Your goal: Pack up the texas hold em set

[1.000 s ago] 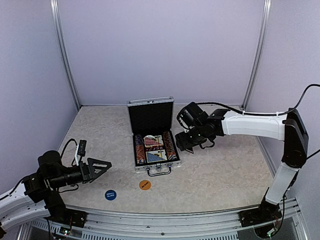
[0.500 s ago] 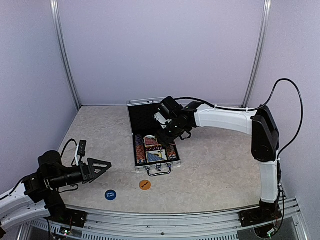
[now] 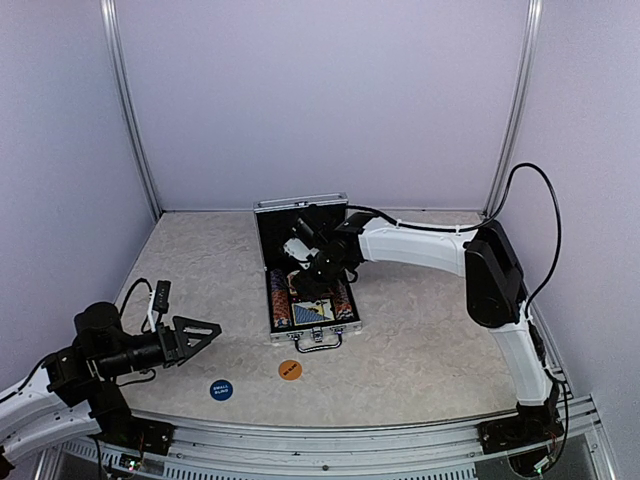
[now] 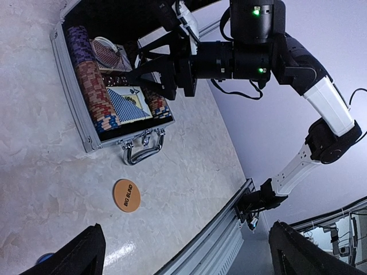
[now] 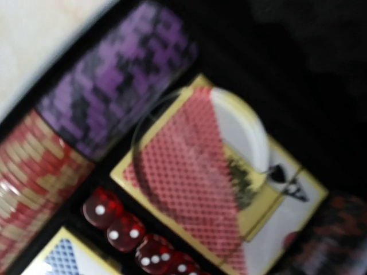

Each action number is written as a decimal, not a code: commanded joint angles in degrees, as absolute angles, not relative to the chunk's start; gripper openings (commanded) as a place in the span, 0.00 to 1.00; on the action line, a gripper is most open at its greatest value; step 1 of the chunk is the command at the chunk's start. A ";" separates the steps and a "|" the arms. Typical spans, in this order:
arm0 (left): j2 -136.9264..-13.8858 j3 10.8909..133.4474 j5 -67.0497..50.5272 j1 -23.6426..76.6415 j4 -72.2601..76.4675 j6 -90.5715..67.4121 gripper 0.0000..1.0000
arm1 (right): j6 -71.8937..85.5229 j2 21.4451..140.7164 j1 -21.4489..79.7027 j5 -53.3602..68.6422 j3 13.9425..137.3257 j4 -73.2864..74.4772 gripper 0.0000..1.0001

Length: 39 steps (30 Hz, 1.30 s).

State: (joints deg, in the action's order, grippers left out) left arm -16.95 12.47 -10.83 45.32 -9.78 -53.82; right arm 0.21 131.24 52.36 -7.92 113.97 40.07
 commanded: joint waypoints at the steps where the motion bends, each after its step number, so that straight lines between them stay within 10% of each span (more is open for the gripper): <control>1: -16.02 13.36 -9.81 45.43 -10.46 -54.02 0.99 | -1.87 132.80 52.89 -6.81 115.40 41.66 0.69; 39: -16.17 12.92 -9.32 45.70 -10.55 -54.17 0.99 | -0.79 139.31 51.41 -13.44 119.44 39.87 0.80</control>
